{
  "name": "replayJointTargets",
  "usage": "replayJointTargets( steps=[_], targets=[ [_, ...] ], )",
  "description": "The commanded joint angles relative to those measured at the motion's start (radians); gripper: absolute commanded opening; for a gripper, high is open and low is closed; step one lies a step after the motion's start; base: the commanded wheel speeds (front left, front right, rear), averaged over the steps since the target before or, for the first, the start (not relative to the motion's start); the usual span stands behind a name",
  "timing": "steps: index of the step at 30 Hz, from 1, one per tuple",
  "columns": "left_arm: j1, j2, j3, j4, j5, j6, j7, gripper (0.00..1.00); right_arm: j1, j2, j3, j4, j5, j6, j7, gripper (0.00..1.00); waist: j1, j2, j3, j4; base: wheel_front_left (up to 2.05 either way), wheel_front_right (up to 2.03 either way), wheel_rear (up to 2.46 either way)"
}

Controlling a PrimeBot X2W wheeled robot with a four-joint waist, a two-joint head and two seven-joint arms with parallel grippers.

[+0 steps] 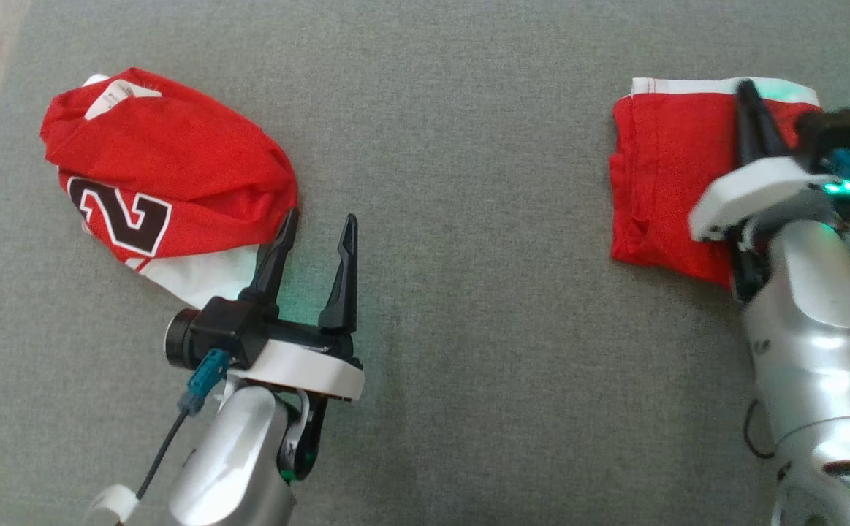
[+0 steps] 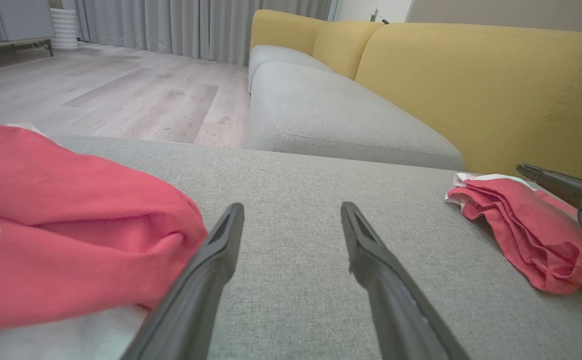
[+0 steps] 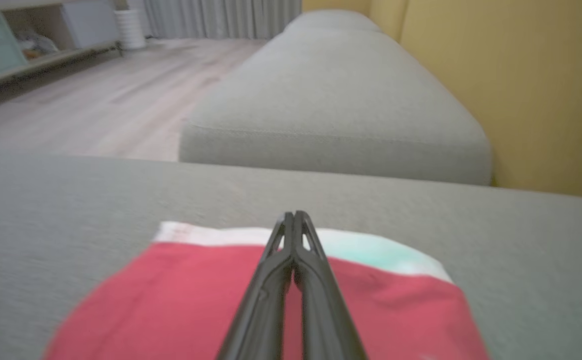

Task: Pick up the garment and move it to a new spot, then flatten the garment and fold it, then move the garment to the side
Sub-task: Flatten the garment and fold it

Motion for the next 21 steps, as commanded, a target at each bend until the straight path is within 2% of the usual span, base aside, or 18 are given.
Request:
replayJointTargets(
  steps=[1, 4, 7, 10, 13, 16, 21],
  targets=[
    [-0.015, 0.007, 0.035, -0.024, -0.006, 0.006, -0.010, 1.00, 0.002, 0.022, 0.105, -0.050, 0.072, 0.007, -0.011, 0.00, 0.0001, 0.0000, -0.006, 0.002, 0.00, 0.00, 0.00],
    [-0.014, 0.007, 0.032, -0.026, -0.007, 0.007, -0.010, 1.00, 0.025, 0.022, 0.176, -0.050, 0.119, 0.007, -0.011, 0.00, 0.0001, 0.0000, -0.009, 0.002, 0.00, 0.00, 0.00],
    [-0.013, 0.007, 0.030, -0.026, -0.009, 0.008, -0.010, 1.00, 0.043, 0.022, 0.249, 0.042, 0.126, 0.007, -0.009, 0.00, 0.0001, 0.0000, -0.013, 0.003, 0.00, 0.00, 0.00],
    [-0.011, 0.007, 0.032, -0.023, -0.008, 0.009, -0.010, 1.00, 0.035, 0.022, 0.277, 0.122, 0.138, 0.007, -0.005, 0.00, 0.0001, 0.0000, -0.021, 0.003, 0.00, 0.00, 0.00],
    [-0.005, 0.007, 0.045, -0.022, -0.005, 0.010, -0.010, 1.00, 0.027, 0.022, 0.282, 0.138, 0.166, 0.007, -0.009, 0.00, 0.0001, 0.0000, -0.034, -0.007, 0.00, 0.00, 0.00],
    [0.005, 0.007, 0.063, -0.019, 0.000, 0.009, -0.010, 1.00, 0.037, 0.022, 0.271, 0.074, 0.201, 0.007, -0.010, 0.00, 0.0001, 0.0000, -0.054, -0.023, 0.00, 0.00, 0.00],
    [0.030, 0.007, 0.090, -0.022, 0.004, 0.005, -0.010, 1.00, 0.133, 0.022, 0.230, -0.126, 0.234, 0.007, -0.011, 0.00, 0.0001, 0.0000, -0.102, -0.064, 0.00, 0.00, 0.00]
  ],
)
